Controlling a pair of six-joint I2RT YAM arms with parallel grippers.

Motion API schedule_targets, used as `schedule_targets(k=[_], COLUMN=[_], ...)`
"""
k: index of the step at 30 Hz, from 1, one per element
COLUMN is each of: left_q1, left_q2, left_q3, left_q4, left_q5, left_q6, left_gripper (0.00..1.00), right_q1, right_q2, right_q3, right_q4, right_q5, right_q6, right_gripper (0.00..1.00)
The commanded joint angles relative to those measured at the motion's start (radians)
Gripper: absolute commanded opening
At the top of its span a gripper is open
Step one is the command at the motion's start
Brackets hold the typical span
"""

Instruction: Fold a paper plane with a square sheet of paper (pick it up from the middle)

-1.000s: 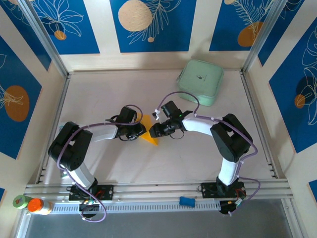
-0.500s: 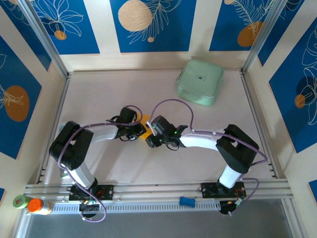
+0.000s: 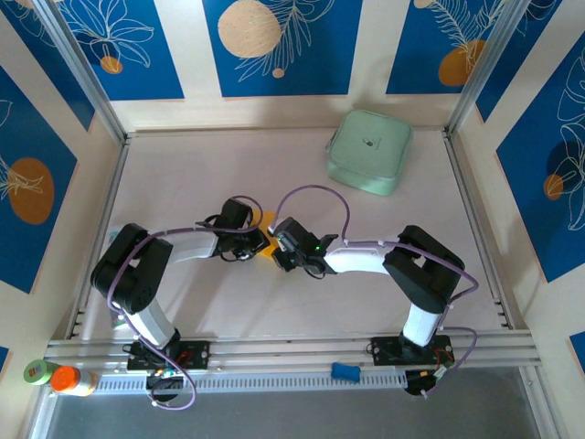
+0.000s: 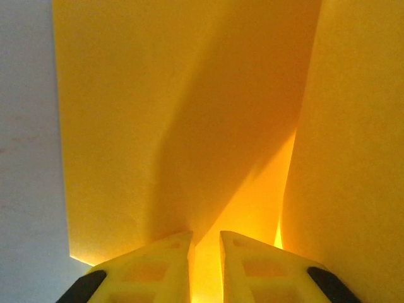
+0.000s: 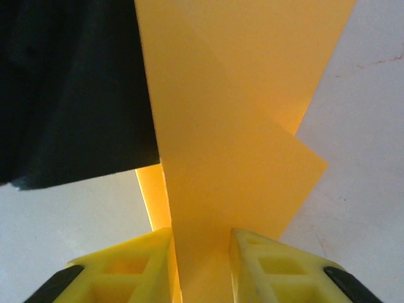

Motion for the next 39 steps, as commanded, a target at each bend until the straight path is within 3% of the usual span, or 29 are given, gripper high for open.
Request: schedule_targets(k=[1, 10, 19, 30, 39], left_q1=[-0.008, -0.008, -0.008, -0.004, -0.003], left_q2=[0.004, 0.002, -0.016, -0.127, -0.123], left_q3=[-0.012, -0.014, -0.018, -0.063, -0.094], left_q4=[0.006, 0.008, 0.003, -0.008, 0.081], left_q5=[0.014, 0.014, 0.007, -0.06, -0.018], left_q6=[-0.012, -0.014, -0.016, -0.007, -0.009], left_gripper=[0.18, 0.18, 0.18, 0.19, 0.19], right_q1=[-0.012, -0.028, -0.056, -0.137, -0.184], right_q2=[0.024, 0.037, 0.032, 0.037, 0.075], right_q3=[-0.004, -0.004, -0.013, -0.029, -0.015], right_q4=[0.03, 0.035, 0.037, 0.037, 0.036], right_q5=[-0.031, -0.071, -0.146, -0.401, -0.547], right_q6=[-0.006, -0.002, 0.007, 0.023, 0.047], right_gripper=[0.25, 0.24, 0.11, 0.04, 0.03])
